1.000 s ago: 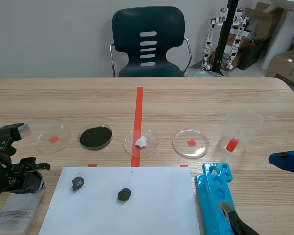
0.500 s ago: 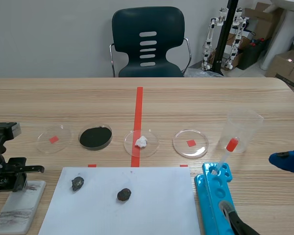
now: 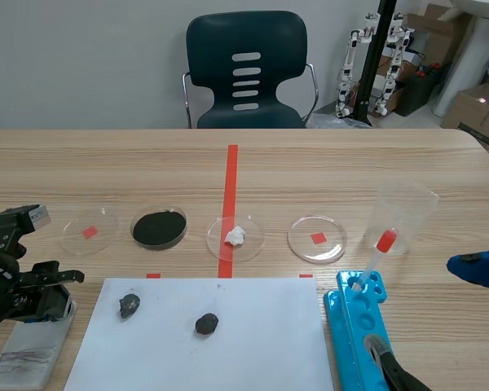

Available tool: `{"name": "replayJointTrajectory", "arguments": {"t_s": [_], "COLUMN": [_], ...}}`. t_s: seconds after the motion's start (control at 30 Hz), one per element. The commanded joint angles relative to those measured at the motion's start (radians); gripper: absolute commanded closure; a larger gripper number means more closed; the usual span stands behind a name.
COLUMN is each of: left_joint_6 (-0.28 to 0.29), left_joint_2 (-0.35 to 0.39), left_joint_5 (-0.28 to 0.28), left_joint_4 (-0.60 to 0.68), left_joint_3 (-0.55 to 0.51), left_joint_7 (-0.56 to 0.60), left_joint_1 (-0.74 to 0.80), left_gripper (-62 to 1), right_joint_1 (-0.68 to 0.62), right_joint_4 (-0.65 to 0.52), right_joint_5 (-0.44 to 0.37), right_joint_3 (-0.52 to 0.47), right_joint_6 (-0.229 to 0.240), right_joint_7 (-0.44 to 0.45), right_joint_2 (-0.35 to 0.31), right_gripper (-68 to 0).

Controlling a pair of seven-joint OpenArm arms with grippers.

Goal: Rub the mineral on the streak plate

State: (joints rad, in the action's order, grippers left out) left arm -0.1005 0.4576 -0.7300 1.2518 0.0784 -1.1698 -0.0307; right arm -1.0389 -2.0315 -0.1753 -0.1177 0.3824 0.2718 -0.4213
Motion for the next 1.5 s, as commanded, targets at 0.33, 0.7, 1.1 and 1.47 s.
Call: {"name": "replayJointTrajectory", "arguments": {"t_s": [0.33, 0.7, 1.1, 1.47], "left_joint_6": [-0.142, -0.013, 0.003, -0.001], "left_joint_2": [0.003, 0.002, 0.011, 0.152], "left_joint_5": [0.274, 0.035, 0.012, -0.081], "left_joint_4": [-0.001, 0.0, 0.018, 0.226], "left_joint_3": [0.001, 0.001, 0.001, -0.002], "left_joint_7": [-0.017, 0.003, 0.053, 0.41], "left_joint_1": [0.002, 0.002, 0.004, 0.153], "left_gripper": [-7.0, -7.0, -7.0, -7.0], "right_joint_1": [0.011, 0.011, 0.011, 0.011], "right_joint_4": [-0.005, -0.005, -0.005, -0.005], "right_joint_5": [-0.011, -0.011, -0.011, -0.011], "right_joint_3": [-0.006, -0.006, -0.006, -0.006], "right_joint_6": [0.001, 0.001, 0.001, 0.001], "right_joint_7": [0.011, 0.011, 0.011, 0.011], "right_joint_2": [0.0, 0.0, 0.0, 0.0], "right_gripper": [-64.7, -64.7, -64.7, -64.7]}}
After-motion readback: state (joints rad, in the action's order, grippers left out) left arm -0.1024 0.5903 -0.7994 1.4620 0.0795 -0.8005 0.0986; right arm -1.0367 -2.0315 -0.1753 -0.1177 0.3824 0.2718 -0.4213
